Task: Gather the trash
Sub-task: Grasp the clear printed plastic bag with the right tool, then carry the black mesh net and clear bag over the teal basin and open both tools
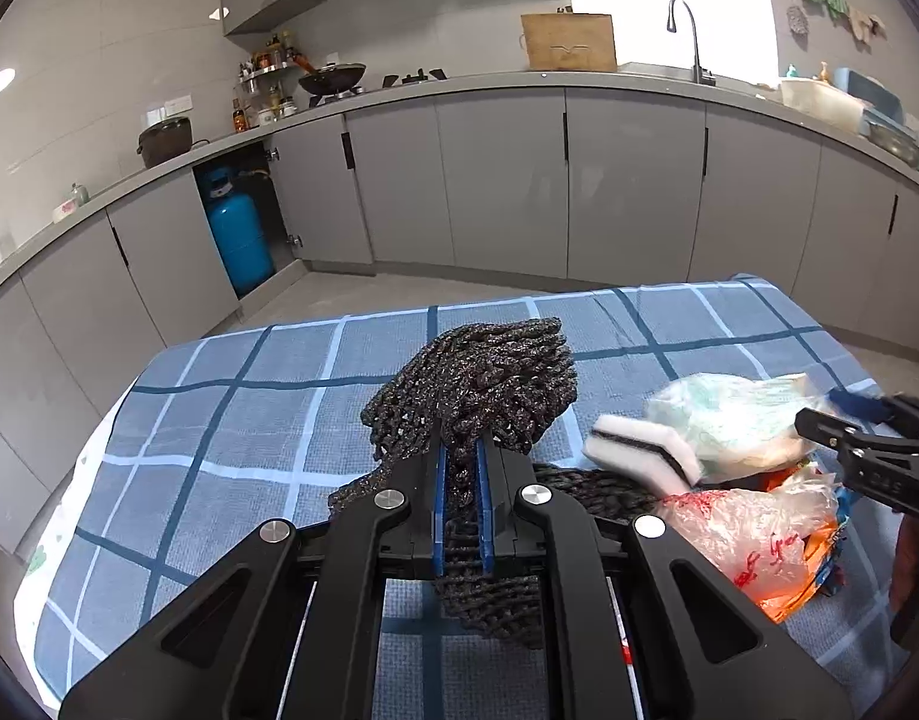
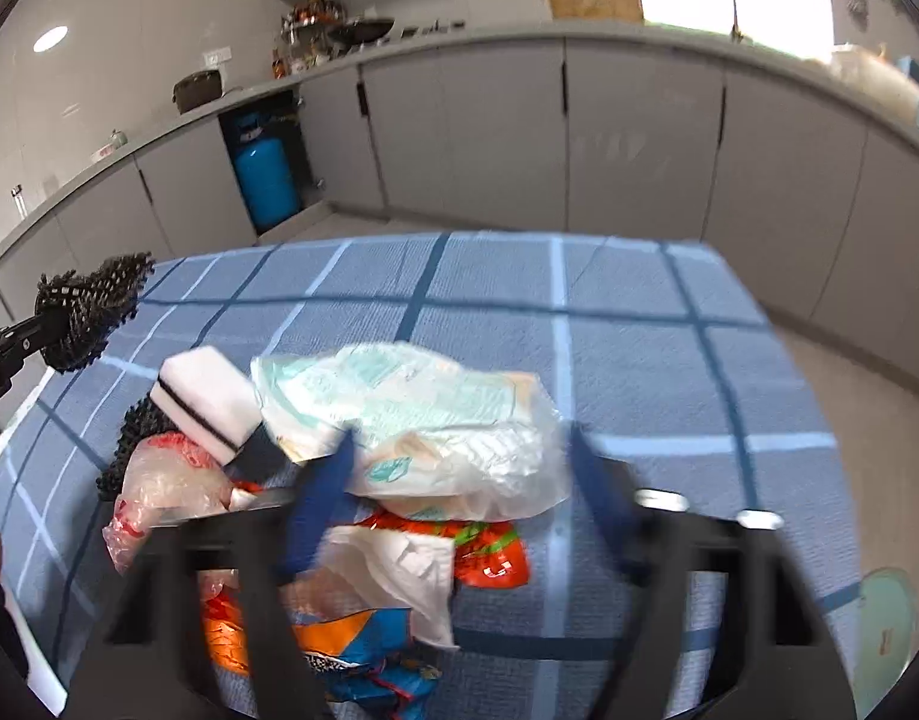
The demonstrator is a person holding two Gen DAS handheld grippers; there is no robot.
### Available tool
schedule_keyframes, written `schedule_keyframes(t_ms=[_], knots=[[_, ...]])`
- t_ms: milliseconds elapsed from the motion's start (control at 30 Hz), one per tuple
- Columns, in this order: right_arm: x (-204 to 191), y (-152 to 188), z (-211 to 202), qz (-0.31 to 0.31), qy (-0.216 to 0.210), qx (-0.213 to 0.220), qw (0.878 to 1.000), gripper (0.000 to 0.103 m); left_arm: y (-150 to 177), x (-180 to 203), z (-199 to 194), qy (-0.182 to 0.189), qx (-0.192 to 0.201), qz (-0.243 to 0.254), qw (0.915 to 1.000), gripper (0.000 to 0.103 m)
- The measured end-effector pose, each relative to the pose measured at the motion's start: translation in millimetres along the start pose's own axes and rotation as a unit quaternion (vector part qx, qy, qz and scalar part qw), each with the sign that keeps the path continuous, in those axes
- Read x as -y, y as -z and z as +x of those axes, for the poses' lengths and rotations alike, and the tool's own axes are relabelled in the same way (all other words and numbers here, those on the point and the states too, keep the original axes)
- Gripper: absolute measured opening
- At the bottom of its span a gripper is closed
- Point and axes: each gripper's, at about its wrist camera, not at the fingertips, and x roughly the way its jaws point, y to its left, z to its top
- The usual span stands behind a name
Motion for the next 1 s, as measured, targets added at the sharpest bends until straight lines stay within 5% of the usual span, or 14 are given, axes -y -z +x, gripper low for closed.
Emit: schedule_keyframes(t_ms=[300, 733, 1000], knots=[[4.5, 5.7, -19.3, 0.011, -0.006, 0.034, 0.999, 0.016, -8.3, 6.9, -11.5, 0.006, 0.016, 0.007, 0.9998, 0.009], [48.5, 2.7, -81.3, 0.05, 0.027, 0.095, 0.994, 0.014, -35.6, 59.2, -44.9, 0.045, 0.059, 0.043, 0.9963, 0.009], [87.1, 27.6, -117.5, 0.084, 0.067, 0.112, 0.988, 0.015, -42.7, 124.5, -58.7, 0.108, 0.069, 0.078, 0.9887, 0.009]])
